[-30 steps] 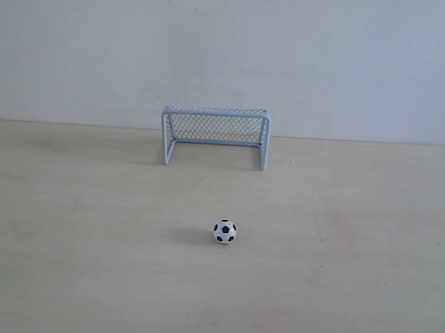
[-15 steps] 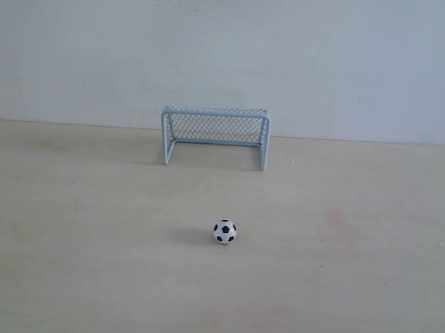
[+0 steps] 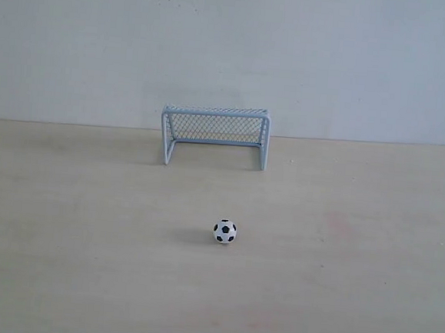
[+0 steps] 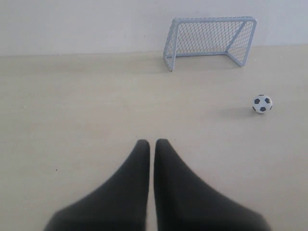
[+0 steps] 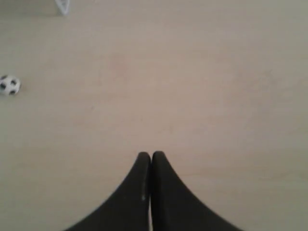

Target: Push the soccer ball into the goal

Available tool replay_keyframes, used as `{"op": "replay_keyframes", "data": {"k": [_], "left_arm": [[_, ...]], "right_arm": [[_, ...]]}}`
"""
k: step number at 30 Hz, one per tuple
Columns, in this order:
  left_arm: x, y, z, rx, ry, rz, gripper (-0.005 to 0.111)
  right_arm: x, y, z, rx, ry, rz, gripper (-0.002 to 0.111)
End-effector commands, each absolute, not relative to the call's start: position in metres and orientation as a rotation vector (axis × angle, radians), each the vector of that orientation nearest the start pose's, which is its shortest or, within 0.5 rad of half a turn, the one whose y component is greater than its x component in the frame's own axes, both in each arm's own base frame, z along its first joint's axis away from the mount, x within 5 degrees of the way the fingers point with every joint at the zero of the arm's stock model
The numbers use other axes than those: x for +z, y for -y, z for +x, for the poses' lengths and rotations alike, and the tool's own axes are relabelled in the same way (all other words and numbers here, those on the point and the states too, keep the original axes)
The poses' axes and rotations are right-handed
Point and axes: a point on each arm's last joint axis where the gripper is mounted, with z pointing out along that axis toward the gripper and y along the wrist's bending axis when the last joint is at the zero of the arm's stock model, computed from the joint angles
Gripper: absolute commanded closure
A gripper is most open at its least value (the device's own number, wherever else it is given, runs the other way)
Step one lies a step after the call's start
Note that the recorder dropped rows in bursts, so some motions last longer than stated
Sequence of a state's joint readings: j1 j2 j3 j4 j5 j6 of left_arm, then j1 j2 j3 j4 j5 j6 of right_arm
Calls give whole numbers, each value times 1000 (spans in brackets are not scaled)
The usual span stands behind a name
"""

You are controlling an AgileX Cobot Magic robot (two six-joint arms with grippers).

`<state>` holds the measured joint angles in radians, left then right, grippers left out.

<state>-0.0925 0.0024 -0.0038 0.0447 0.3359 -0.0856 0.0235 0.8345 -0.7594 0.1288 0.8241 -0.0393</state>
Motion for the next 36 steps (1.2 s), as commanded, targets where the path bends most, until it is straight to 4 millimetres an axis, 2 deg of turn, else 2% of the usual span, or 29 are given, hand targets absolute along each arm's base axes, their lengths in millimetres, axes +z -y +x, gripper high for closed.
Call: {"op": "replay_keyframes", "data": {"k": [1, 4, 9, 12, 14, 19, 21, 24, 26, 27, 36], "left_arm": [[183, 4, 54, -82, -1814, 31, 102], [183, 4, 54, -82, -1814, 31, 102], [183, 4, 54, -82, -1814, 31, 102], [183, 4, 54, -82, -1814, 31, 102], [183, 4, 54, -82, -1814, 31, 102], [183, 4, 54, -82, -1814, 31, 102], [183, 4, 54, -82, -1814, 31, 102], [183, 4, 54, -82, -1814, 31, 102], [183, 4, 54, -82, -1814, 31, 102], [183, 4, 54, -82, -1814, 31, 102], [183, 4, 54, -82, -1814, 31, 102]], "right_arm": [[322, -29, 164, 351, -2511, -220, 109], [336, -41, 175, 510, -2502, -291, 109], [360, -59, 187, 751, -2414, -597, 109], [374, -71, 206, 933, -2288, -608, 109], [376, -74, 214, 995, -2244, -620, 109], [369, -74, 223, 940, -2214, -739, 109], [360, -67, 223, 841, -2322, -726, 109], [339, -39, 239, 487, -2610, -265, 109], [334, -19, 247, 197, -2626, -158, 109], [334, -14, 250, 106, -2599, -186, 109], [340, -7, 258, -153, -2440, -594, 109]]}}
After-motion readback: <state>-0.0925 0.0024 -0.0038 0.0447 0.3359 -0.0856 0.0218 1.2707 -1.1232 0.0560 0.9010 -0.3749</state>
